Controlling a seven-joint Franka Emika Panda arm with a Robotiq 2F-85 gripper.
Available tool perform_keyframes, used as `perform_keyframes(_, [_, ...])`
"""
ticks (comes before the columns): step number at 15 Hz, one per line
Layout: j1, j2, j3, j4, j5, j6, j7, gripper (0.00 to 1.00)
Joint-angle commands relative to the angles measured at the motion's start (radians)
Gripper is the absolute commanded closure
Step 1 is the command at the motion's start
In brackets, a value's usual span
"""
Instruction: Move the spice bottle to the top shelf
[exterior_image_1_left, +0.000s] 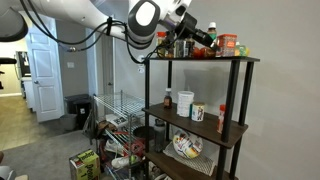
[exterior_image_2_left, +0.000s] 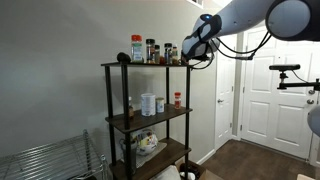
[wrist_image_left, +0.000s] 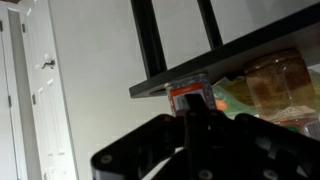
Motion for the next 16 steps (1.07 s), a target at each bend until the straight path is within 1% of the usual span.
perform_keyframes(1, [0.084,-0.017,-0.074,-0.076,-0.006,0.058,-0.019,1.00])
perform_keyframes(4, [0.180,-0.013,-0.162,-0.165,0.022,0.107,-0.046,1.00])
perform_keyframes(8, [0.331,-0.015,-0.282,-0.315,0.086,0.176,-0.090,1.00])
perform_keyframes(12, [0.494,-0.013,-0.393,-0.451,0.173,0.241,-0.169,1.00])
perform_keyframes(16, [0.658,-0.010,-0.491,-0.555,0.231,0.288,-0.231,1.00])
